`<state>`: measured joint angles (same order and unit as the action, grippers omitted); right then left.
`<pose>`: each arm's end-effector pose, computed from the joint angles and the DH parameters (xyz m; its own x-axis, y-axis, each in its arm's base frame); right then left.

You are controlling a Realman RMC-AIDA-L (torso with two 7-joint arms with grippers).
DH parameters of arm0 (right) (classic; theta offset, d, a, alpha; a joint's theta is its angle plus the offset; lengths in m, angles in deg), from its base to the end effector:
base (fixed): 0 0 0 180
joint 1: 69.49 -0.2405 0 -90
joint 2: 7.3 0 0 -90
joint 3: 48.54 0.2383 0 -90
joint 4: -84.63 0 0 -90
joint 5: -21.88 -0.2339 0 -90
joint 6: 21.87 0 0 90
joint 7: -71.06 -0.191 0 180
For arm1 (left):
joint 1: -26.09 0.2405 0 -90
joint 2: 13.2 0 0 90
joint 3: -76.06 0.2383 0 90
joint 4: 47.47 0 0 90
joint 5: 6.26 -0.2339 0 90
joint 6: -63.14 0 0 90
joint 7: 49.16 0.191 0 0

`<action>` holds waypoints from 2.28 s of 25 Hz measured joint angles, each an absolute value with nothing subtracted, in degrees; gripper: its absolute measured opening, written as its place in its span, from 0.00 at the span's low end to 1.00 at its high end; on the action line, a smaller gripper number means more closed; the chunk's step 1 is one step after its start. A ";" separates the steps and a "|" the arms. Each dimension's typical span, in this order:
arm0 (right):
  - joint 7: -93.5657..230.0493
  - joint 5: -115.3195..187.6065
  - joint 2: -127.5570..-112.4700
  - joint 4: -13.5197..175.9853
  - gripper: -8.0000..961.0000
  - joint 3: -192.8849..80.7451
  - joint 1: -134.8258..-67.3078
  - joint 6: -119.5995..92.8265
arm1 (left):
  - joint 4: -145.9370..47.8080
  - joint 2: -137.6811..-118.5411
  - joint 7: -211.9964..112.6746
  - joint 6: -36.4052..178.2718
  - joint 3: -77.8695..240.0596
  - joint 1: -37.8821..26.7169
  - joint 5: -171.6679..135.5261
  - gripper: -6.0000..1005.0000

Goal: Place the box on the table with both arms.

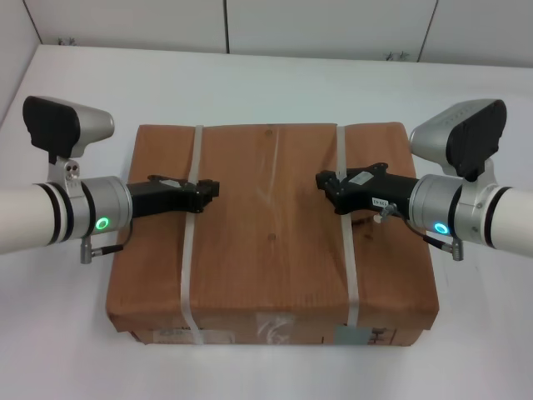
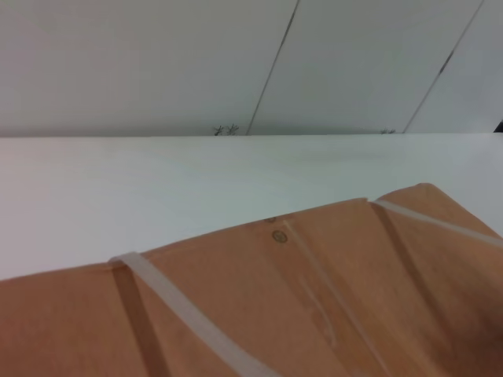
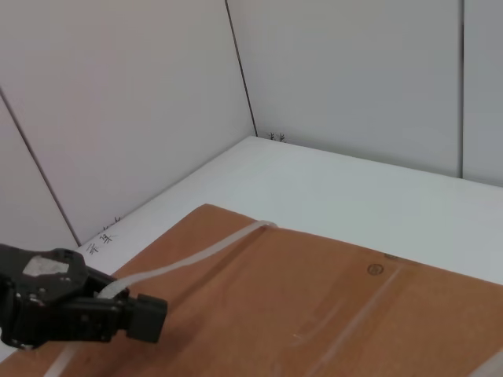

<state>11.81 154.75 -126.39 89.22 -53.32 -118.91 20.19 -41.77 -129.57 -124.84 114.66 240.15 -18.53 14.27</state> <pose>0.2415 0.4107 -0.1626 0.7528 -0.4939 -0.4351 -0.6483 -0.6708 -0.3602 -0.3020 0.4090 -0.1044 0.6142 0.6252 0.4815 0.7874 -0.5257 -0.3218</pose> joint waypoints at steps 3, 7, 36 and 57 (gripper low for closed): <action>11.90 154.77 -126.39 89.26 0.05 -53.23 -118.50 20.36 | -42.32 -129.62 -124.81 114.15 240.16 -18.48 14.20 0.09; 12.06 154.77 -126.39 89.14 0.05 -53.26 -118.20 20.75 | -42.69 -129.64 -124.06 114.26 240.16 -18.47 14.16 0.09; 11.50 154.18 -126.39 89.28 0.78 -52.01 -116.65 21.10 | -42.80 -129.51 -128.32 114.56 240.16 -18.76 11.54 0.57; 12.11 154.15 -126.39 88.61 0.92 -48.68 -112.48 23.95 | -42.43 -129.17 -127.61 116.30 240.07 -17.65 11.72 0.72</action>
